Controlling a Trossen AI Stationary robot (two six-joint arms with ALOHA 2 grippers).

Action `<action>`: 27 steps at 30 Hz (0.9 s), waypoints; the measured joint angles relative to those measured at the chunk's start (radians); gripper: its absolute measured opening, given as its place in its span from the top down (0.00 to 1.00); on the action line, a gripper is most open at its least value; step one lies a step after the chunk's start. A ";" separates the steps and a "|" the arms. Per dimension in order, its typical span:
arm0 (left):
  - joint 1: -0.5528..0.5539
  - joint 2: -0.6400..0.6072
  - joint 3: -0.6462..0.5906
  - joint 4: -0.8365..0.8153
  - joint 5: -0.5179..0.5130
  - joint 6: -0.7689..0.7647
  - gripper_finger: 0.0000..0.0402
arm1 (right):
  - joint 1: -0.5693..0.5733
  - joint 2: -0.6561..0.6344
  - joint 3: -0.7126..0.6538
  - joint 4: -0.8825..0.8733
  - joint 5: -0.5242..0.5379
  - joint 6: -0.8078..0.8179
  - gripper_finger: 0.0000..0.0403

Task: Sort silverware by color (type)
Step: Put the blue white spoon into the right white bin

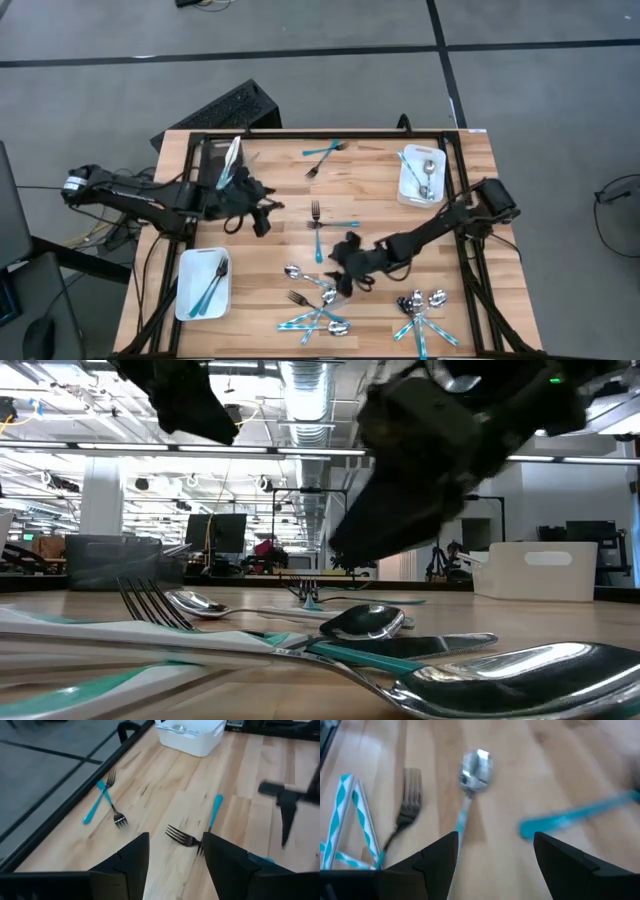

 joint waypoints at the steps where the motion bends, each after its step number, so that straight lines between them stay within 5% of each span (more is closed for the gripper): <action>1: -0.018 0.000 0.000 0.000 -0.023 -0.008 0.57 | 0.000 0.030 0.036 -0.004 -0.013 -0.029 0.29; 15: -0.065 0.000 0.000 -0.070 -0.107 -0.090 0.57 | -0.006 0.278 0.431 -0.408 -0.101 -0.202 0.34; 19: -0.065 0.000 0.000 -0.071 -0.121 -0.090 0.57 | -0.011 0.276 0.435 -0.437 -0.106 -0.199 0.50; 25: -0.065 0.000 0.000 -0.070 -0.121 -0.090 0.57 | -0.032 0.247 0.435 -0.555 -0.080 -0.129 0.91; 27: -0.065 0.001 0.000 -0.070 -0.123 -0.090 0.57 | -0.035 0.238 0.432 -0.611 -0.021 -0.092 0.92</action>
